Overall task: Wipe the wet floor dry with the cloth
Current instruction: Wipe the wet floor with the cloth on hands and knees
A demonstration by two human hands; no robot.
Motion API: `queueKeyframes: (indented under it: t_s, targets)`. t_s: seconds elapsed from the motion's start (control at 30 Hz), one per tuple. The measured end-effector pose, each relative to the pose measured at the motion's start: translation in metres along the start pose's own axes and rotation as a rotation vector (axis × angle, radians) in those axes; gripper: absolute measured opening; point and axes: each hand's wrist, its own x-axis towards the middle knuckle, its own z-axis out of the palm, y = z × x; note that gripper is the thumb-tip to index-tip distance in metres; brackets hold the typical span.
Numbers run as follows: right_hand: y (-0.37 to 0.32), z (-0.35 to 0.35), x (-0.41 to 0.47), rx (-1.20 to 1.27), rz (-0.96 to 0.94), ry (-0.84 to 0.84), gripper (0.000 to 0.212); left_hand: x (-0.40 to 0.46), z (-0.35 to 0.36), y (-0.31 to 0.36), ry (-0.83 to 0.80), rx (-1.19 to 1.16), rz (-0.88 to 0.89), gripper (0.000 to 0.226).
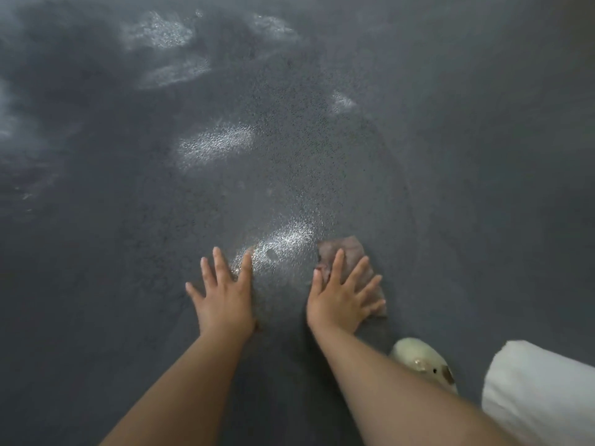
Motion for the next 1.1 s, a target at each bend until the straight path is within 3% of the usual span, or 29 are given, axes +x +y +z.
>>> queueKeyframes:
  t_s: [0.17,0.27,0.33,0.4,0.53,0.63,0.7,0.8,0.93,1.03,1.1]
  targets:
    - [-0.001,0.027,-0.056,-0.069,-0.287,-0.121,0.058,-0.024,0.023,-0.011,-0.035,-0.111,-0.070,0.105]
    - [0.022,0.021,-0.038,-0.186,-0.484,-0.163,0.061,-0.020,0.026,-0.019,-0.073,-0.146,-0.035,0.100]
    - [0.030,0.010,-0.013,-0.253,-0.562,-0.092,0.066,-0.016,0.023,-0.026,-0.105,-0.145,0.009,0.096]
    - [0.030,-0.003,0.017,-0.233,-0.516,-0.033,0.063,-0.015,0.022,-0.030,-0.123,-0.131,0.043,0.095]
    - [0.001,-0.025,0.061,-0.145,-0.253,-0.021,0.058,-0.018,0.023,-0.028,-0.117,-0.093,0.052,0.097]
    - [-0.031,-0.023,0.065,-0.100,-0.198,-0.040,0.057,-0.017,0.023,-0.025,-0.139,-0.095,0.045,0.101]
    - [-0.050,-0.018,0.056,-0.117,-0.312,-0.039,0.058,-0.017,0.022,-0.024,-0.153,-0.102,0.041,0.102]
    - [-0.068,-0.003,0.023,-0.194,-0.628,-0.069,0.058,-0.016,0.022,-0.024,-0.147,-0.089,0.035,0.103]
    - [-0.055,0.016,-0.013,-0.236,-0.977,-0.098,0.059,-0.017,0.022,-0.028,-0.130,-0.074,0.031,0.099]
    - [-0.033,0.008,0.012,-0.360,-1.093,-0.052,0.057,-0.019,0.022,-0.035,-0.084,-0.037,0.054,0.100]
    - [-0.029,-0.004,0.035,-0.336,-1.006,-0.026,0.061,-0.020,0.023,-0.040,-0.074,-0.021,0.083,0.106]
